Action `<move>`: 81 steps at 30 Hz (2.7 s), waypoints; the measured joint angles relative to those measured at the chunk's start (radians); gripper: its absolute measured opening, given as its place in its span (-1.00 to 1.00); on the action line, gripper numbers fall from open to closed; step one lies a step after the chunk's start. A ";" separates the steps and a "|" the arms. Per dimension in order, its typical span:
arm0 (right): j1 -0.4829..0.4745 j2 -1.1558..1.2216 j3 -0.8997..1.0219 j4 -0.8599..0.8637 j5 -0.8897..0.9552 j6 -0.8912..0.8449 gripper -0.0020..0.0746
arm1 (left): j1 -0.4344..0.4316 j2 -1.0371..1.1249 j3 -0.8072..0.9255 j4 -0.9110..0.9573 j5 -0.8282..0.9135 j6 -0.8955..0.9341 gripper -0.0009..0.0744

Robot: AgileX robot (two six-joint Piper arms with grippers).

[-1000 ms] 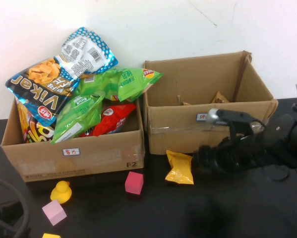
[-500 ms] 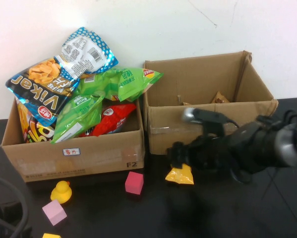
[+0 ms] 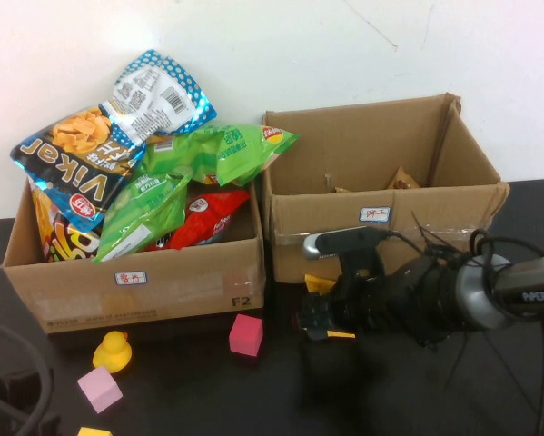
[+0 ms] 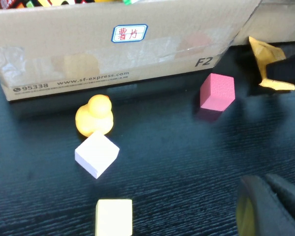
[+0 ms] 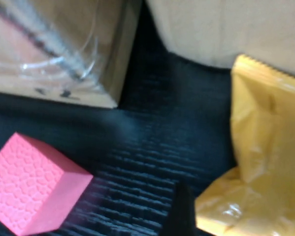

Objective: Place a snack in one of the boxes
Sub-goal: Pick up the biscuit

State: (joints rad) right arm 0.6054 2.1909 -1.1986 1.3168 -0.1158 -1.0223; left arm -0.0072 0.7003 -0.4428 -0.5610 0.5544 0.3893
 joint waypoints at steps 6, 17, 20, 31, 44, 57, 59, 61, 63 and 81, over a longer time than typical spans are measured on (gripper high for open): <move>0.000 0.028 -0.010 0.000 0.032 -0.074 0.47 | 0.000 0.000 0.000 -0.011 0.000 0.000 -0.98; 0.000 0.039 -0.010 0.000 0.116 -0.297 -0.09 | 0.000 0.000 0.000 -0.014 0.000 0.008 -0.98; 0.000 0.039 -0.010 0.013 0.116 -0.299 -0.27 | 0.000 0.000 0.000 -0.014 0.000 0.008 -0.98; 0.017 0.028 -0.062 0.345 -0.019 -0.302 0.46 | 0.000 0.000 0.000 -0.014 0.003 0.012 -0.98; 0.039 0.148 -0.248 0.427 -0.022 -0.382 0.71 | 0.000 0.000 0.000 -0.014 0.015 0.024 -0.98; 0.161 0.119 -0.213 0.433 -0.263 -0.664 0.70 | 0.000 0.000 0.000 -0.020 0.015 0.028 -0.98; 0.158 0.120 -0.187 0.433 -0.272 -0.646 0.67 | 0.000 0.000 0.000 -0.022 0.015 0.028 -0.98; 0.157 0.117 -0.147 0.434 -0.285 -0.590 0.64 | 0.000 0.000 0.000 -0.022 0.015 0.028 -0.98; 0.154 0.114 -0.112 0.434 -0.286 -0.530 0.61 | 0.000 0.000 0.000 -0.024 0.015 0.028 -0.98; 0.159 -0.047 -0.049 0.439 -0.250 -0.584 -0.45 | 0.000 0.000 0.000 -0.024 0.023 0.043 -0.98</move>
State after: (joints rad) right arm 0.7643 2.1439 -1.2479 1.7558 -0.3660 -1.6065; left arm -0.0072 0.7003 -0.4428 -0.5849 0.5773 0.4322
